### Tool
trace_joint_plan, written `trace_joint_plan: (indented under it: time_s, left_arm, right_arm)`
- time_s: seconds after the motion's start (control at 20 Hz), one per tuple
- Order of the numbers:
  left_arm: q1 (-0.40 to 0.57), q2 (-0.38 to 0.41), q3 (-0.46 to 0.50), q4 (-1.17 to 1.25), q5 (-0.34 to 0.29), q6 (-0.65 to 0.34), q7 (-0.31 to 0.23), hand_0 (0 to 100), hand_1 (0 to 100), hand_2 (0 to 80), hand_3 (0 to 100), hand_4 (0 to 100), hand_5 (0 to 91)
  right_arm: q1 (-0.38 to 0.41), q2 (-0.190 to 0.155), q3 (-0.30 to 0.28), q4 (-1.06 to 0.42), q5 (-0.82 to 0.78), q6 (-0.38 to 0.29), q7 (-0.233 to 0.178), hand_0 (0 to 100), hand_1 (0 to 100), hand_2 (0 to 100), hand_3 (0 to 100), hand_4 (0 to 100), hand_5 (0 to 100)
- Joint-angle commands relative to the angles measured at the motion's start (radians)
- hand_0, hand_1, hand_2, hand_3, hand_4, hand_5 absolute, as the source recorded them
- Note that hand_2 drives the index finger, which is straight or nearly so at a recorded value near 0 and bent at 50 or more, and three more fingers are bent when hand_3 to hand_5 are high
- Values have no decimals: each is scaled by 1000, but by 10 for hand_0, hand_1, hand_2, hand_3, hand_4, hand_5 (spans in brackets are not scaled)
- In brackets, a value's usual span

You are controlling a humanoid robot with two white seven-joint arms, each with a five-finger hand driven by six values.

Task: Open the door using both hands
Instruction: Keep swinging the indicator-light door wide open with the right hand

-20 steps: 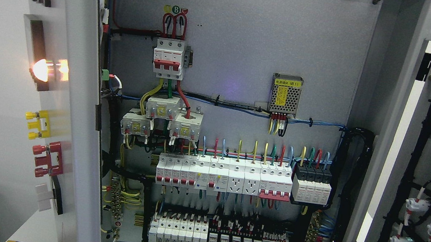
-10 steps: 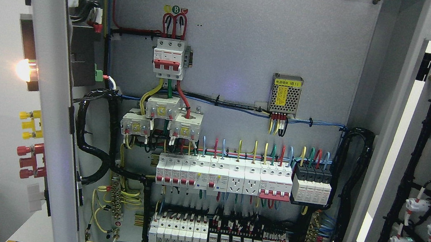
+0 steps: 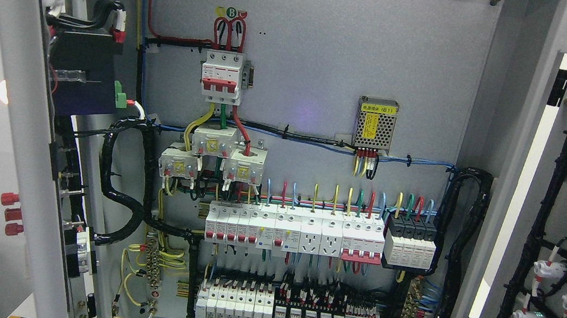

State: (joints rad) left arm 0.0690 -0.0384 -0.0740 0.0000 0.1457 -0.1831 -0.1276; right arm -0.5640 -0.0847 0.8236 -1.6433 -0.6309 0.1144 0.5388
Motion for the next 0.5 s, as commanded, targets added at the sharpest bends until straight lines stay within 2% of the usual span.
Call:
trace_joint_plan:
  time_s: [0.0, 0.45]
  left_arm:
    - [0, 0, 0, -11, 0, 1, 0, 0, 0, 0, 0, 33, 0]
    - [0, 0, -1, -11, 0, 1, 0, 0, 0, 0, 0, 32, 0]
  right_arm:
    - [-17, 13, 31, 0, 2, 4, -3, 0, 0, 0, 0, 0, 0]
    - [-25, 31, 62, 8, 5, 4, -7, 0, 0, 0, 0, 0, 0]
